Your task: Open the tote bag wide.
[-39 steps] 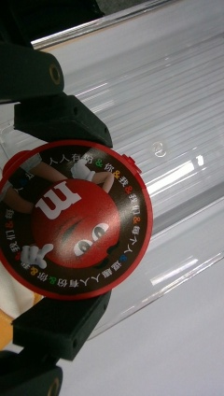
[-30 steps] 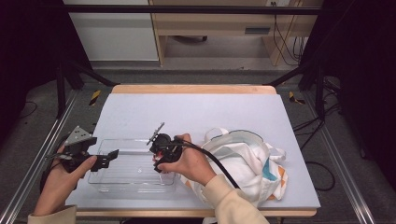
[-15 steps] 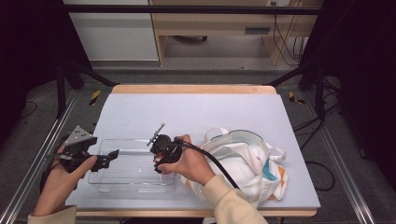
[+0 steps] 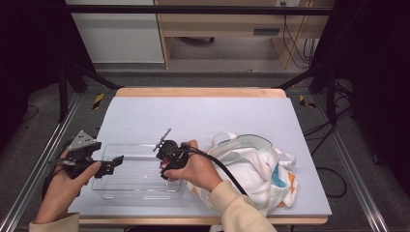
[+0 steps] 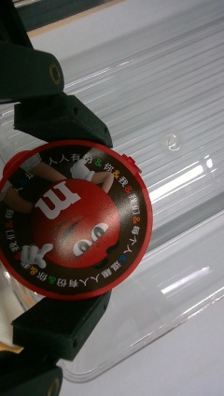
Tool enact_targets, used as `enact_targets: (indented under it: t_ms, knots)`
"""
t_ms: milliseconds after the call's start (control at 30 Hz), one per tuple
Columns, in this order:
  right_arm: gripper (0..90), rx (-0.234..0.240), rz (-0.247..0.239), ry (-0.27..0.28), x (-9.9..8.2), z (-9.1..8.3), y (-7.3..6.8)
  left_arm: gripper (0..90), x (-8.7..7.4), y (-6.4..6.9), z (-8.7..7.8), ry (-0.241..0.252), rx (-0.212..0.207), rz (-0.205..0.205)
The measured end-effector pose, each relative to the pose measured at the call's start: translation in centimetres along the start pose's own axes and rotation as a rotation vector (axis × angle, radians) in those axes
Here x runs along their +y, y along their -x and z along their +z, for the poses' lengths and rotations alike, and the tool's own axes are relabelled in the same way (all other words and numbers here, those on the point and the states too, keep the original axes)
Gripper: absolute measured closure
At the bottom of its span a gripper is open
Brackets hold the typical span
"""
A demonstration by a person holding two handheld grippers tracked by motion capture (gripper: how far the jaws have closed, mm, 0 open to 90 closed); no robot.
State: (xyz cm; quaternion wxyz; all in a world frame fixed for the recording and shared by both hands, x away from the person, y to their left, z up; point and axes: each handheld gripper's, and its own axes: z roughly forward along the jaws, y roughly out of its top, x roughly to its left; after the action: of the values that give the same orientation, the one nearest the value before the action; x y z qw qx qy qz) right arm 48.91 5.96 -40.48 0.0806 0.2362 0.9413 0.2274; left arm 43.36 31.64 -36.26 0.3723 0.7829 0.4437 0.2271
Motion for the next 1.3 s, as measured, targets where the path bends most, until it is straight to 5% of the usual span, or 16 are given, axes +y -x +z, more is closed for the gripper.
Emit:
enact_targets:
  t_ms: [967,1300]
  knots:
    - [25.3,0.019,0.011,-0.009,-0.06,0.29,0.14,6.5,-0.04,0.03,0.11,-0.004,-0.005,0.001]
    - [18.8,0.026,0.009,-0.006,-0.01,0.25,0.18,6.5,-0.05,0.01,0.08,-0.003,-0.005,-0.002]
